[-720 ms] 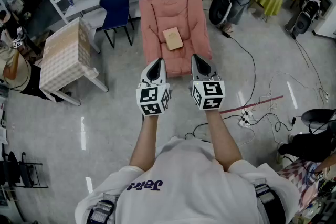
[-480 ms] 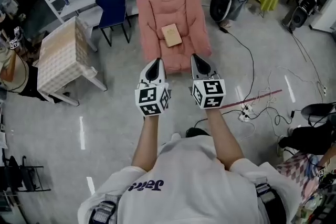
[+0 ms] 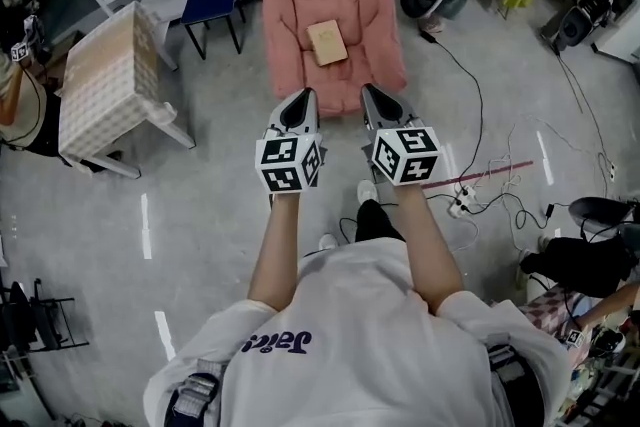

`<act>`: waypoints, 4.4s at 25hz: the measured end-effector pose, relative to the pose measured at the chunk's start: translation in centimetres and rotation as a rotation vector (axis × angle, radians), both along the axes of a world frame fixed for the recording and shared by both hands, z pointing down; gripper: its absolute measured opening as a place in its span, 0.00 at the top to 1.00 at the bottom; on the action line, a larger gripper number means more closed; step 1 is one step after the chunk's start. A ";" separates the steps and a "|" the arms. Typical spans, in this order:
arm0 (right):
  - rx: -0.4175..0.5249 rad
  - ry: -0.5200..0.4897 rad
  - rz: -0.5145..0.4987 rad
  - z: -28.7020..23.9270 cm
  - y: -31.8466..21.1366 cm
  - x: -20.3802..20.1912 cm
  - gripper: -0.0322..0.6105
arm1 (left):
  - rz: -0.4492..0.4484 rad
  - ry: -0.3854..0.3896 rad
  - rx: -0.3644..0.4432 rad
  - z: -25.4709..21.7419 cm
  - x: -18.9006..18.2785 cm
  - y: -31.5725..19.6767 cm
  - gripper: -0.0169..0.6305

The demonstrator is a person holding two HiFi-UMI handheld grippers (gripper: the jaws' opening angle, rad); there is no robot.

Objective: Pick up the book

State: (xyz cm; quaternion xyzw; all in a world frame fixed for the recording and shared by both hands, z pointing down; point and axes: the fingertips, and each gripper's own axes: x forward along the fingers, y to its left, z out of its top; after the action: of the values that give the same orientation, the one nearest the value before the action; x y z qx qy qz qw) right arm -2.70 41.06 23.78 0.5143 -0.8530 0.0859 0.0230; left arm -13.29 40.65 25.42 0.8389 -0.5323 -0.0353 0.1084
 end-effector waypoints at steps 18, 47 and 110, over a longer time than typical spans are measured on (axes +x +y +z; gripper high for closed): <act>0.003 -0.070 -0.067 -0.1 -22.0 8.1 0.93 | -0.032 0.115 0.013 -1.5 6.8 -20.9 0.95; -0.215 0.071 -0.145 15.4 -50.1 9.9 0.93 | -0.089 -0.082 -0.345 17.3 8.1 -49.5 0.95; -0.903 -0.108 -0.455 61.4 -64.5 3.1 0.45 | 0.122 0.268 -0.835 58.0 4.3 -65.6 0.46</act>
State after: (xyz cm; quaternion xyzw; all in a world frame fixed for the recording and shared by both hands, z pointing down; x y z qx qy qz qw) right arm 0.37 -23.48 85.22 0.2493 -0.8211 0.4653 0.2171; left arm -8.96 -24.95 83.40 0.7409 -0.4318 0.0808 0.5081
